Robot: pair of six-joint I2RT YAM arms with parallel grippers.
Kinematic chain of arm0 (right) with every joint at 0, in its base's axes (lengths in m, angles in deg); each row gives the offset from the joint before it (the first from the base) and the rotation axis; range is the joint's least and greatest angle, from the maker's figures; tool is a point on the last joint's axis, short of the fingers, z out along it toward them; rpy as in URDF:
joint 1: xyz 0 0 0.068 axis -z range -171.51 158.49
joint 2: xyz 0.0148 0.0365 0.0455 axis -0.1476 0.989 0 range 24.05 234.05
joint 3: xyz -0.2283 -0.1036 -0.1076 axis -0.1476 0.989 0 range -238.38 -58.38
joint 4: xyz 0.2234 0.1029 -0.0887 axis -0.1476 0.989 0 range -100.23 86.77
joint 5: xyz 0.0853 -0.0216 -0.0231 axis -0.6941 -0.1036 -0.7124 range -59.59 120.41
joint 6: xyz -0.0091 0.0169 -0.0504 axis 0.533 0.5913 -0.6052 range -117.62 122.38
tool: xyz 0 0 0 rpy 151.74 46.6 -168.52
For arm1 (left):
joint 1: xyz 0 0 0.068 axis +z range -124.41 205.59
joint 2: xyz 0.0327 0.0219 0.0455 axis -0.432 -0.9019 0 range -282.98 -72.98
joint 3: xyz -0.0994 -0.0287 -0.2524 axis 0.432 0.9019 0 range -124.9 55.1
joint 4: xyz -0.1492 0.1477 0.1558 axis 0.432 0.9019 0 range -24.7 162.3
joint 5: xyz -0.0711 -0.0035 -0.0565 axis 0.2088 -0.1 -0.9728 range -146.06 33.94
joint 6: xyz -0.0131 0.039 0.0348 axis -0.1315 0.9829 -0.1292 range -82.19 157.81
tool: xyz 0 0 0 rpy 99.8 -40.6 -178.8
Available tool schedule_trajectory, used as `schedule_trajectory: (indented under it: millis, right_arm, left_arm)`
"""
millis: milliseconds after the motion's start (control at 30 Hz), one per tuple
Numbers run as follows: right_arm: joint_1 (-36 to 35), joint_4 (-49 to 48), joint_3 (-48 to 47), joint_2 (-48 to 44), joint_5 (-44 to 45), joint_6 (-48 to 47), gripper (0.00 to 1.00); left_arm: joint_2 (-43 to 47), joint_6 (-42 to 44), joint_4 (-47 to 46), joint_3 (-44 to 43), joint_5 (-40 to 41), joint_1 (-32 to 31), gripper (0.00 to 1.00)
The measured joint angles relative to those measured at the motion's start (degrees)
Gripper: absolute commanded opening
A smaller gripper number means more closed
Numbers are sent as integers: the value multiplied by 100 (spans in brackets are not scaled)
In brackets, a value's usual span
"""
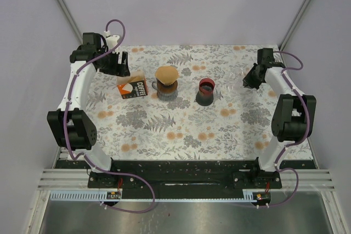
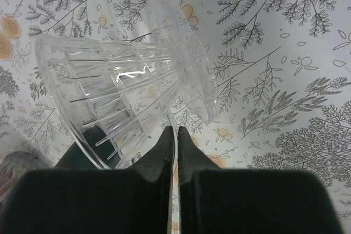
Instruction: Place the coffee filter in the dripper
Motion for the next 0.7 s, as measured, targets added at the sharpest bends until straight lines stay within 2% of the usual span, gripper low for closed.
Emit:
schedule_trajectory:
  millis: [233,367,533,700]
  right_arm:
    - [2,76,-105,-503,-262,-101,0]
    - [4,22,-363,-942,-603,-153,0]
    - [-42,-402,-315,-1488,-1515,-227,0]
    - [-466,-938,-214,-1827,-2350,-44,0]
  left_arm:
    - [17,297,306,-378,-286,-326,80]
    - [20,570,378,-828,-260,-997,86]
    - [15,780,514,-1475,-306,-1860,89]
    - [-55,610,671,-2505,-428,-2422,94]
